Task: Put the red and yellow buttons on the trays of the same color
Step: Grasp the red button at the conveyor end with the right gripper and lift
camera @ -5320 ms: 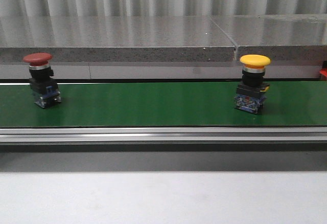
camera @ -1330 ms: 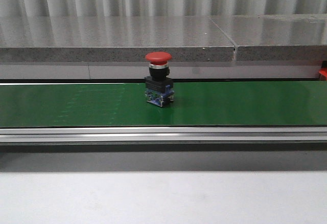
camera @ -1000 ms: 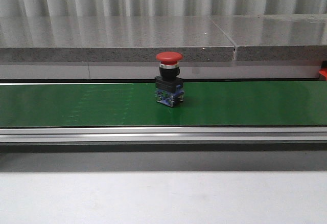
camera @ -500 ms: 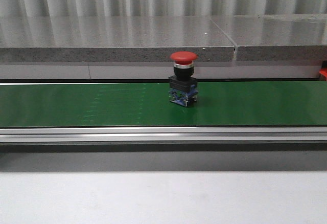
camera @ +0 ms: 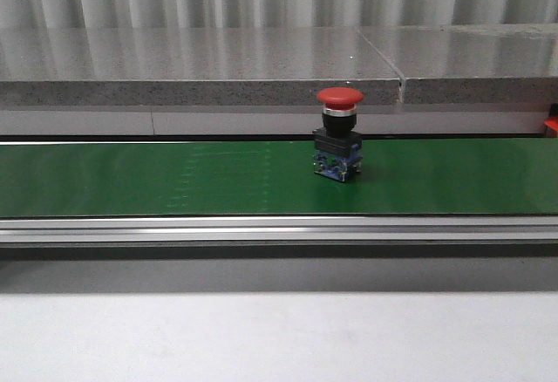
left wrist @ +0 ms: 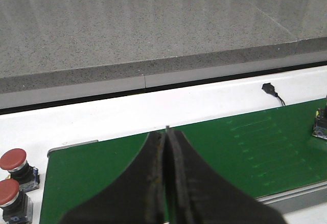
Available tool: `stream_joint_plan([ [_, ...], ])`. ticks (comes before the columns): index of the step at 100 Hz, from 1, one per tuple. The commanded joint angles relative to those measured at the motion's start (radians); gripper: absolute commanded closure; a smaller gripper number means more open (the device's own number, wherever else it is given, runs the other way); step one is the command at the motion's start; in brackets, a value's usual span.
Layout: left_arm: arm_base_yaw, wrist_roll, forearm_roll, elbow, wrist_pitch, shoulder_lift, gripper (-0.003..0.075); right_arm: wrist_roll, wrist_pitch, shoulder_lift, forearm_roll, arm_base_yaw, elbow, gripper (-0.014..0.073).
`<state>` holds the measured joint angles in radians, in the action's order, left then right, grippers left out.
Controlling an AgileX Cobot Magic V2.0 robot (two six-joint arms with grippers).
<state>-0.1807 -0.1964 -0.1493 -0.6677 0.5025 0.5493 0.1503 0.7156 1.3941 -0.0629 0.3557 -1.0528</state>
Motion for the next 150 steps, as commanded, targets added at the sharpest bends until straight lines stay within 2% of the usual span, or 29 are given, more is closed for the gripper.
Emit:
stream_joint_plan([
  [1, -0.008, 0.007, -0.017, -0.027, -0.075, 0.0, 0.0741, -0.008, -0.028, -0.036, -0.014, -0.03, -0.031, -0.0052],
  [24, -0.008, 0.007, -0.017, -0.027, -0.075, 0.0, 0.0741, -0.109, -0.013, -0.036, -0.013, -0.151, -0.031, -0.0052],
  [57, -0.008, 0.007, -0.017, -0.027, -0.075, 0.0, 0.0741, -0.255, 0.066, -0.031, 0.017, -0.435, -0.086, -0.0052],
  [71, -0.008, 0.007, -0.017, -0.027, -0.075, 0.0, 0.0741, -0.32, 0.098, -0.007, 0.045, -0.515, -0.121, -0.0052],
  [109, -0.008, 0.007, -0.017, -0.027, -0.075, 0.0, 0.0741, -0.42, 0.148, 0.119, 0.143, -0.63, -0.215, -0.0052],
  [131, -0.008, 0.007, -0.017, -0.027, -0.075, 0.0, 0.0741, -0.421, 0.148, 0.173, 0.159, -0.638, -0.262, -0.0051],
  [150, -0.008, 0.007, -0.017, -0.027, -0.075, 0.0, 0.0741, -0.476, 0.119, 0.204, 0.22, -0.641, -0.274, -0.0051],
])
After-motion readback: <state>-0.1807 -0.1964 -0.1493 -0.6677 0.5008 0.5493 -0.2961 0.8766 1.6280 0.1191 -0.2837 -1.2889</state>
